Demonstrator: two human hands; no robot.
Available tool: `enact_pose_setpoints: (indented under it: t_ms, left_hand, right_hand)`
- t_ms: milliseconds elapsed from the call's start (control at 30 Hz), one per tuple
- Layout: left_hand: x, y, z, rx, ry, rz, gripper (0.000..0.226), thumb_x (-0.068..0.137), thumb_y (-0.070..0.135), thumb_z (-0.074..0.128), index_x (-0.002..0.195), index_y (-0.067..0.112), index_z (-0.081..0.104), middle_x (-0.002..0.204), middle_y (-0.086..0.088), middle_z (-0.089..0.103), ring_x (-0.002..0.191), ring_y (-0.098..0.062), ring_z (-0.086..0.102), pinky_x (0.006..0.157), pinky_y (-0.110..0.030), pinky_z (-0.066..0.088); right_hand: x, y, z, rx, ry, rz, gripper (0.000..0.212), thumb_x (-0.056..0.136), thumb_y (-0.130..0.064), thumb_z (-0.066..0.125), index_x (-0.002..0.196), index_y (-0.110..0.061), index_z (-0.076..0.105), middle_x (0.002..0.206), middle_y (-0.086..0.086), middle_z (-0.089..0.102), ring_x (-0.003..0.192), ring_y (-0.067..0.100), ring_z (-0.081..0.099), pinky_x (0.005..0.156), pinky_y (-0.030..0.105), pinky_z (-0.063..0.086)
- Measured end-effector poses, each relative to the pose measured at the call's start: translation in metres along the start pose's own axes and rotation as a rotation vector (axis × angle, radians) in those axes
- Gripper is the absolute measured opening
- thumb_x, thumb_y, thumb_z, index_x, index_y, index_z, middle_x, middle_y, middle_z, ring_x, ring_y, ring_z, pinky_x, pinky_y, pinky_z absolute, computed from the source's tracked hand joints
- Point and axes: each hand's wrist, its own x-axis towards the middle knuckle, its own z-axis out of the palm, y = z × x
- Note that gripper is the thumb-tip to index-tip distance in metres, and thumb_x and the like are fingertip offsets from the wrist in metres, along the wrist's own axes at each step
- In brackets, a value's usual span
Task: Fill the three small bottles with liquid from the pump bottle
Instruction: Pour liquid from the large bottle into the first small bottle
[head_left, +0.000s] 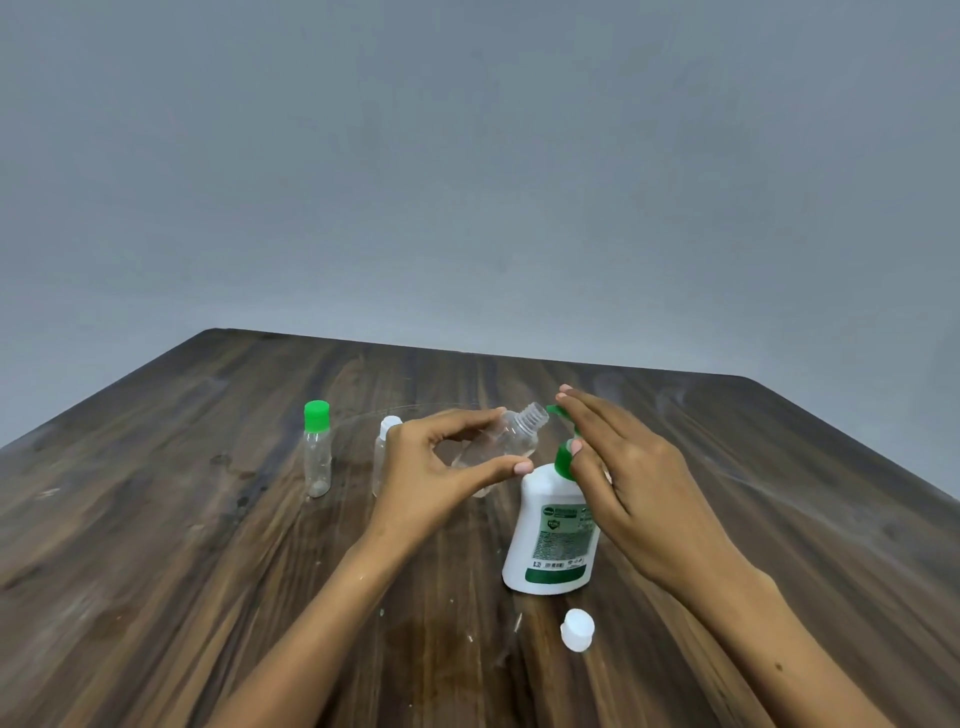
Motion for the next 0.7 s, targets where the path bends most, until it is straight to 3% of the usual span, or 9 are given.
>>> enact_pose_setpoints:
  t_ms: [167, 433, 600, 700]
  left_hand:
    - [-0.001, 0.003, 0.003, -0.015, -0.005, 0.019, 0.055, 0.056, 0.038, 0.086, 0.106, 0.017, 0.076, 0.098, 0.014, 0.074, 0.093, 0.002, 0.068, 0.081, -0.01, 0.05]
    - [0.0, 0.002, 0.004, 0.013, 0.011, 0.078, 0.052, 0.06, 0.03, 0.089, 0.108, 0.014, 0.075, 0.099, 0.01, 0.074, 0.093, -0.002, 0.069, 0.081, -0.011, 0.05]
    - [-0.001, 0.004, 0.005, -0.009, -0.024, 0.1, 0.06, 0.063, 0.048, 0.078, 0.11, 0.012, 0.073, 0.101, 0.011, 0.073, 0.095, 0.0, 0.067, 0.081, -0.009, 0.049]
    - [-0.001, 0.004, 0.005, -0.017, -0.049, 0.1, 0.059, 0.064, 0.046, 0.076, 0.112, 0.012, 0.072, 0.102, 0.014, 0.07, 0.097, 0.005, 0.066, 0.082, -0.007, 0.047]
  right_hand:
    - [0.002, -0.003, 0.001, -0.037, -0.002, 0.001, 0.058, 0.092, -0.038, 0.026, 0.131, -0.006, 0.056, 0.136, 0.003, 0.053, 0.123, 0.014, 0.048, 0.097, 0.015, 0.03]
    - [0.004, -0.011, 0.002, -0.183, 0.024, -0.001, 0.053, 0.092, -0.035, 0.032, 0.12, -0.003, 0.063, 0.127, 0.01, 0.061, 0.117, 0.023, 0.057, 0.095, 0.029, 0.036]
    - [0.004, -0.014, 0.004, -0.243, 0.016, -0.009, 0.068, 0.098, -0.053, 0.023, 0.122, -0.003, 0.061, 0.127, 0.013, 0.06, 0.119, 0.024, 0.055, 0.097, 0.03, 0.032]
    - [0.003, -0.013, 0.004, -0.264, -0.017, -0.01, 0.08, 0.096, -0.063, 0.015, 0.125, -0.002, 0.058, 0.13, 0.014, 0.058, 0.12, 0.027, 0.055, 0.097, 0.032, 0.032]
